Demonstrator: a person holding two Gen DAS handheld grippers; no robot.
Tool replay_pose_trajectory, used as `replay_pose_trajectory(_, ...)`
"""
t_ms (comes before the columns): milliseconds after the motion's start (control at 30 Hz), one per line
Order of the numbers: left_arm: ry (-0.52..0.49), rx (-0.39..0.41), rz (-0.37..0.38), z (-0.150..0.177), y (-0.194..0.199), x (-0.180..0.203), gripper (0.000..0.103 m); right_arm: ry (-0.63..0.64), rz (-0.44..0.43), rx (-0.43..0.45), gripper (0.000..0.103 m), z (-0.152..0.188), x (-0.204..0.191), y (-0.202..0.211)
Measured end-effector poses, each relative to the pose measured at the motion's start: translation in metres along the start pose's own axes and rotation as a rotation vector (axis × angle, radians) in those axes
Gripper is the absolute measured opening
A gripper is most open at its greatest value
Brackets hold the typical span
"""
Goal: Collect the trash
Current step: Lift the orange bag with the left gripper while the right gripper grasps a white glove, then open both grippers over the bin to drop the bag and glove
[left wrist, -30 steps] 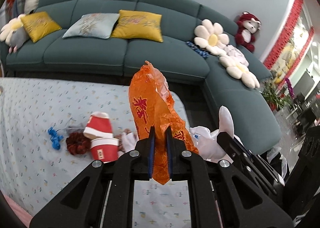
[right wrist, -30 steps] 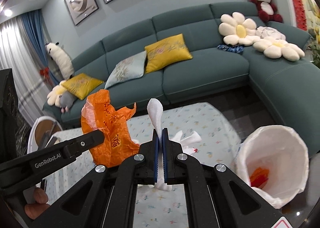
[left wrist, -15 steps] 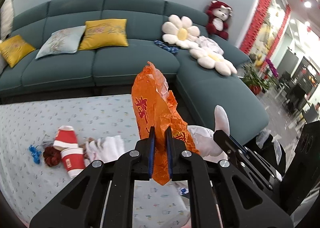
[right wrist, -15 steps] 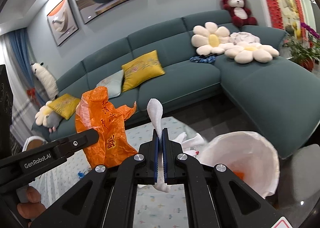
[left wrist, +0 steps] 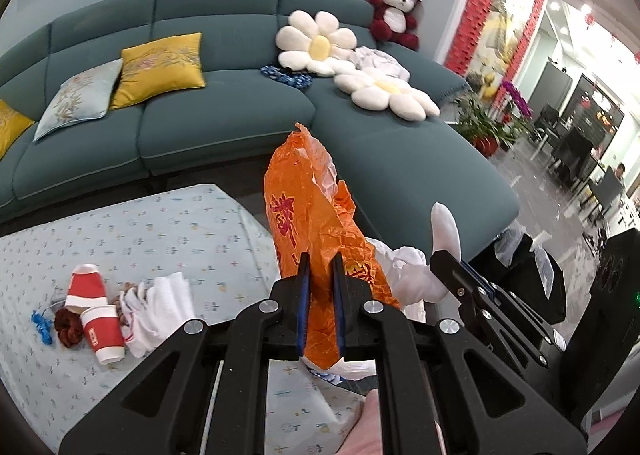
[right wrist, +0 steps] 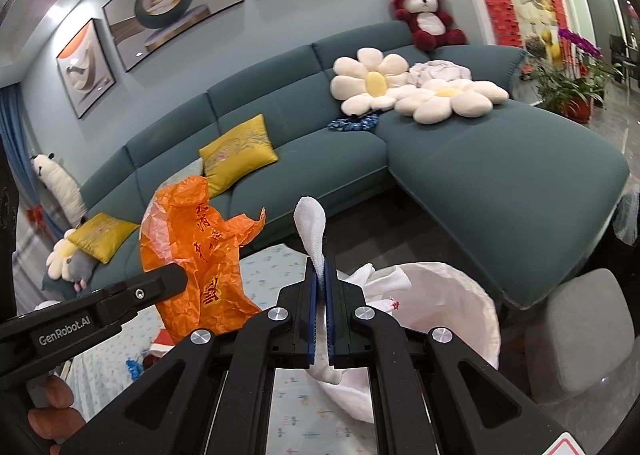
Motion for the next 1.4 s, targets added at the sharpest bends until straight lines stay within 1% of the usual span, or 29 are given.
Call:
replay_pose_trajectory(300, -0.043, -0.025, 0.019, 0.000, -0.018, 0.028, 0.010, -0.027, 0.038, -0.006, 0.004, -0.001, 0.029, -0.006)
replay_pose_trajectory(800, -0.056, -0.056, 0.031, 0.001, -0.035, 0.038, 0.010, -0.045, 0.055, -0.024, 0.004, 0.003, 0.042, -0.019)
replay_pose_trajectory(867, -0.054, -0.059, 0.032, 0.000, -0.037, 0.039, 0.010, -0.044, 0.056, -0.026, 0.004, 0.003, 0.042, -0.020)
replay_pose_trajectory(933, -0.051, -0.060, 0.034, 0.000, -0.039, 0.038, 0.012, -0.046, 0.060, -0.024, 0.010, 0.003, 0.043, -0.020)
replay_pose_trajectory(1000, -0.049, -0.054, 0.031, -0.001, -0.039, 0.037, 0.012, -0.048, 0.060, -0.019, 0.011, 0.002, 0.043, -0.020)
replay_pose_trajectory(1067, -0.047, -0.052, 0.028, -0.002, -0.040, 0.036, 0.017, -0.049, 0.062, -0.020, 0.011, 0.002, 0.043, -0.020)
replay_pose_trajectory(1167, -0.031, -0.055, 0.031, -0.003, -0.042, 0.034, 0.026, -0.049, 0.063, -0.016, 0.018, 0.001, 0.044, -0.020)
replay_pose_trajectory(1233, -0.029, -0.056, 0.032, -0.004, -0.043, 0.033, 0.028, -0.049, 0.064, -0.011, 0.022, 0.000, 0.046, -0.019)
replay_pose_trajectory(1400, -0.014, -0.059, 0.032, -0.003, -0.042, 0.030, 0.035, -0.043, 0.066, -0.006, 0.027, 0.000, 0.045, -0.016)
Point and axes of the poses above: each gripper's, at about its wrist camera, not at the fingertips, and y roughly against the way its jaws point, x to its right, z to its underside, the point moved 9 cm from there along -y, roughly the way its jaws point, and after that the axes turned 2 degrees about -y, right-handed, at the moved point
